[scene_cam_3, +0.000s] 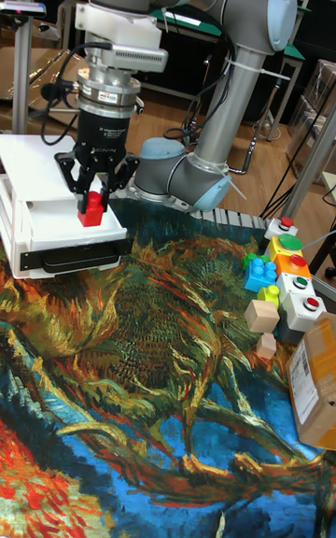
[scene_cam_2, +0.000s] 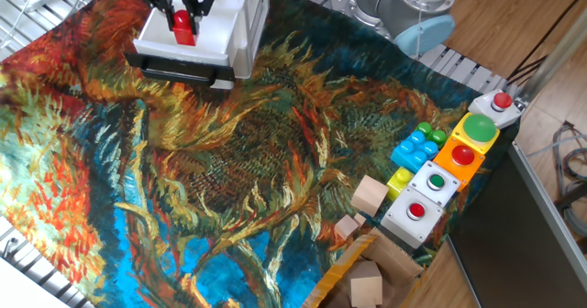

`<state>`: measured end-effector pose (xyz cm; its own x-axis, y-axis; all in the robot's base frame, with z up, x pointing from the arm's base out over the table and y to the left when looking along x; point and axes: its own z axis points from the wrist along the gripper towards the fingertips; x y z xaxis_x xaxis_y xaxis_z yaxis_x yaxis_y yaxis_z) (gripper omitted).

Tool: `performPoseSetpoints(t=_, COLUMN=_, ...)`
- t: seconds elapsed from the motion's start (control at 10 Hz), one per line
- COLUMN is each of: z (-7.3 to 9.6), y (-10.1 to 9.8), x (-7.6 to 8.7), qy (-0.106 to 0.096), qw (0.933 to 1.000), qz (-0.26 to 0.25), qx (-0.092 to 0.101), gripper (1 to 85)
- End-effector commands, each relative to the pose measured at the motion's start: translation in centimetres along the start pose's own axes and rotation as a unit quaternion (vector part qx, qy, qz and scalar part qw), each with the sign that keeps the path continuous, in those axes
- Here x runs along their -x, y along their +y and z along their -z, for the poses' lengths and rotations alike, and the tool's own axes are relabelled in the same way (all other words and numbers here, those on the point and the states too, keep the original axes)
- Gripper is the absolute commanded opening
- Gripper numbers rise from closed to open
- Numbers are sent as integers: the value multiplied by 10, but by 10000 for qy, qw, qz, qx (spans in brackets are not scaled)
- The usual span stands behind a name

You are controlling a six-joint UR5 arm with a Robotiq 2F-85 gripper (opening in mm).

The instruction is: Put things in the drawer

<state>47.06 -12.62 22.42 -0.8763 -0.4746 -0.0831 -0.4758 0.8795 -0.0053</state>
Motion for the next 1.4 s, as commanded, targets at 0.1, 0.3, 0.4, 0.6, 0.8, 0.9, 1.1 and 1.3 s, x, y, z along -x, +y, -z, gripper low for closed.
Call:
performPoseSetpoints(t=0.1, z=-3, y=-4, x=-13, qy=99, qw=9998, qz=-199, qx=-25, gripper=13)
performPoseSetpoints(t=0.3, z=-11, y=-10, x=-28, qy=148, qw=9997, qz=-187, qx=-69, gripper=13)
performPoseSetpoints(t=0.4, z=-17, y=-9, x=-27, qy=61, qw=9998, qz=-209, qx=-2, gripper=13)
performPoseSetpoints(t=0.6, z=-25, y=-6, x=-19, qy=-32, qw=9997, qz=-202, qx=96, gripper=13)
performPoseSetpoints(t=0.8, z=-25, y=-6, x=-21, qy=16, qw=9996, qz=-247, qx=104, gripper=13)
performPoseSetpoints(t=0.9, z=-25, y=-6, x=-24, qy=67, qw=9996, qz=-275, qx=87, gripper=13)
performPoseSetpoints(t=1.1, z=-33, y=-12, x=-28, qy=184, qw=9996, qz=-223, qx=27, gripper=13)
performPoseSetpoints(t=1.3, z=-48, y=-13, x=-27, qy=290, qw=9992, qz=-250, qx=123, gripper=13)
